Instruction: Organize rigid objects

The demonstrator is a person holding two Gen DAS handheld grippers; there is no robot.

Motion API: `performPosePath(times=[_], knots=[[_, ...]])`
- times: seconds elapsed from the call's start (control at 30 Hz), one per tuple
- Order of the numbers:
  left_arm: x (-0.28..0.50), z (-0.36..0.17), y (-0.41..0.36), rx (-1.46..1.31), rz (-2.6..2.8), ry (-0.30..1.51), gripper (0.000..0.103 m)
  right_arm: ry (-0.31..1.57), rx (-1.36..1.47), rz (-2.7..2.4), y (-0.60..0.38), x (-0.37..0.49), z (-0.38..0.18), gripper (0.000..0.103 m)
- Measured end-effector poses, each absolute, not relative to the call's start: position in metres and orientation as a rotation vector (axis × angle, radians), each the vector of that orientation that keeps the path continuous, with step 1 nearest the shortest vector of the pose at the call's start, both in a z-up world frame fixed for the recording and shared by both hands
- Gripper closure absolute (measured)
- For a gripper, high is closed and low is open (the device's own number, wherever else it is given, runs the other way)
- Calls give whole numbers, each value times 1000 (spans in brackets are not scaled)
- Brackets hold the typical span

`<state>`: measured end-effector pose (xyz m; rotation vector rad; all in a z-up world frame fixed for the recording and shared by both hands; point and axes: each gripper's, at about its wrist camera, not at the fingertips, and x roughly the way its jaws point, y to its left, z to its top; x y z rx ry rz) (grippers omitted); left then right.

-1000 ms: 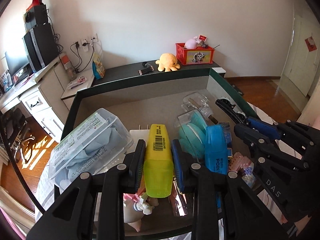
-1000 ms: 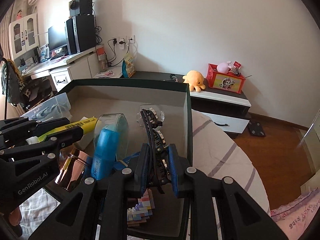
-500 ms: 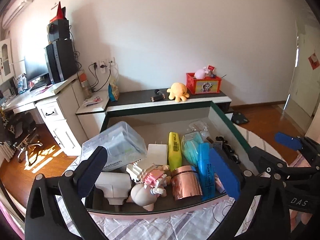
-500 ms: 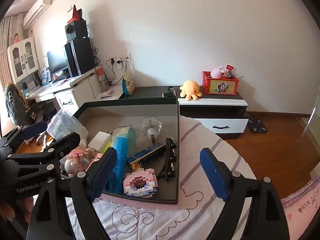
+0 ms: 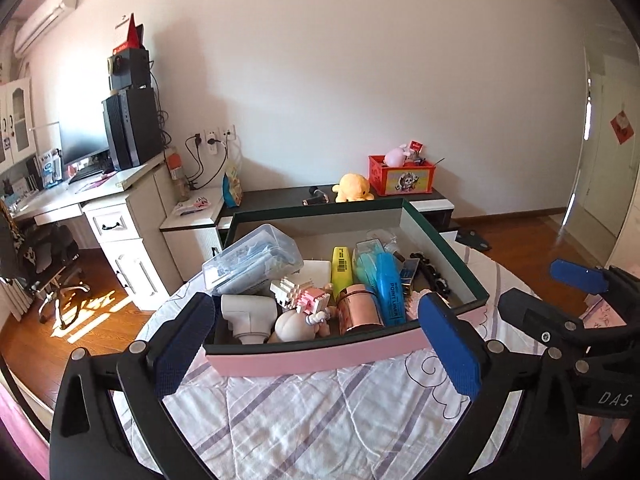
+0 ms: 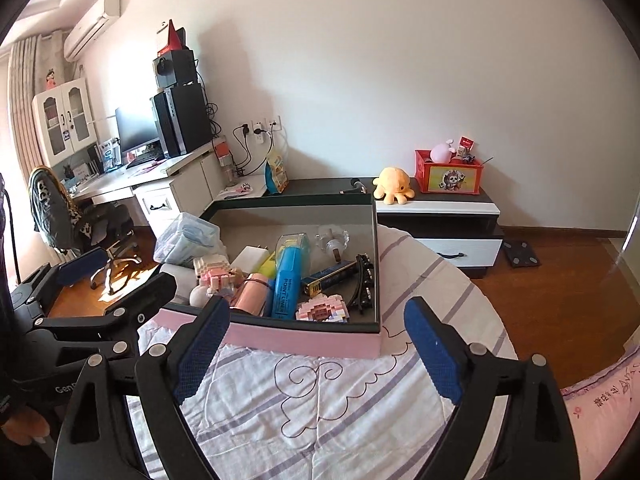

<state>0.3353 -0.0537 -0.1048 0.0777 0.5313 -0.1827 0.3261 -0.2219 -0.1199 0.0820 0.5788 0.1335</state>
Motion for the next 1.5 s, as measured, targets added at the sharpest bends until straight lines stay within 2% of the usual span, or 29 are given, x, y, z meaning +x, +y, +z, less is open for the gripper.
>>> performPosePath(times=[0.1, 0.17, 1.07, 1.5], knots=[[321, -97, -46, 54, -159, 511, 0, 567, 78, 142, -216, 311, -116, 10], [312, -92, -43, 56, -138, 492, 0, 556, 74, 138, -212, 303, -112, 0], [234, -55, -18, 89, -59, 382, 0, 466, 28, 120, -189, 239, -75, 0], [148, -25, -2, 51, -65, 301, 0, 355, 33, 145, -176, 155, -42, 0]])
